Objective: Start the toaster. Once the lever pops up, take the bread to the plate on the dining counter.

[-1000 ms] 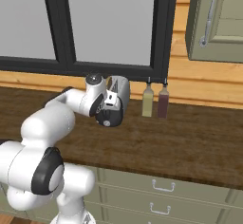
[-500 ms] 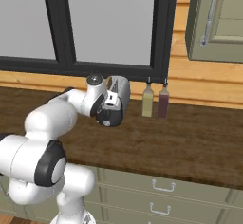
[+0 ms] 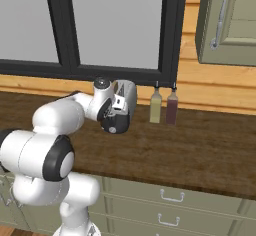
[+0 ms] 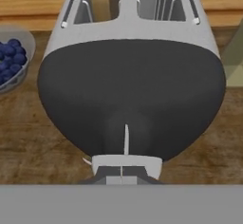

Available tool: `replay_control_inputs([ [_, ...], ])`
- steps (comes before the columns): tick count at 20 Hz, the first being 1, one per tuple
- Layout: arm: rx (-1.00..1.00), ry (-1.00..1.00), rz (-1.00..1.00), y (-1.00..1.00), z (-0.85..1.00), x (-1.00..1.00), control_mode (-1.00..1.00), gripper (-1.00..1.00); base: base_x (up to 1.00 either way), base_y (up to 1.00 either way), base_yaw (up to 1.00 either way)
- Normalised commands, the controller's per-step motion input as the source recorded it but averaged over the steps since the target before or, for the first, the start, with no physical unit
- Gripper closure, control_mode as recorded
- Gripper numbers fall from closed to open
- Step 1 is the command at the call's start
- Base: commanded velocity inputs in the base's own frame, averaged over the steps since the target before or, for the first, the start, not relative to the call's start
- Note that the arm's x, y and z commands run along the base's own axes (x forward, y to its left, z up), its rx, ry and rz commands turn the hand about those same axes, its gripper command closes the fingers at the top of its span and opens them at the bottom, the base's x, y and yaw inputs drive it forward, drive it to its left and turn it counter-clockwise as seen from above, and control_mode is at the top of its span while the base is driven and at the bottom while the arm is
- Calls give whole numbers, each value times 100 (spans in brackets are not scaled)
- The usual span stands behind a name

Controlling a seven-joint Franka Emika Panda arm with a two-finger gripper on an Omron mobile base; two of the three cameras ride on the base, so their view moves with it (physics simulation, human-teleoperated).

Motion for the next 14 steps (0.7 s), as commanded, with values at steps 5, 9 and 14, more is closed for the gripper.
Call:
replay_control_inputs([
  [5, 0, 0, 0, 0, -15, 7, -100, 100, 0, 0, 0],
  [9, 0, 0, 0, 1, -36, -9, -100, 100, 0, 0, 0],
  [14, 0, 0, 0, 1, -56, -22, -100, 100, 0, 0, 0],
])
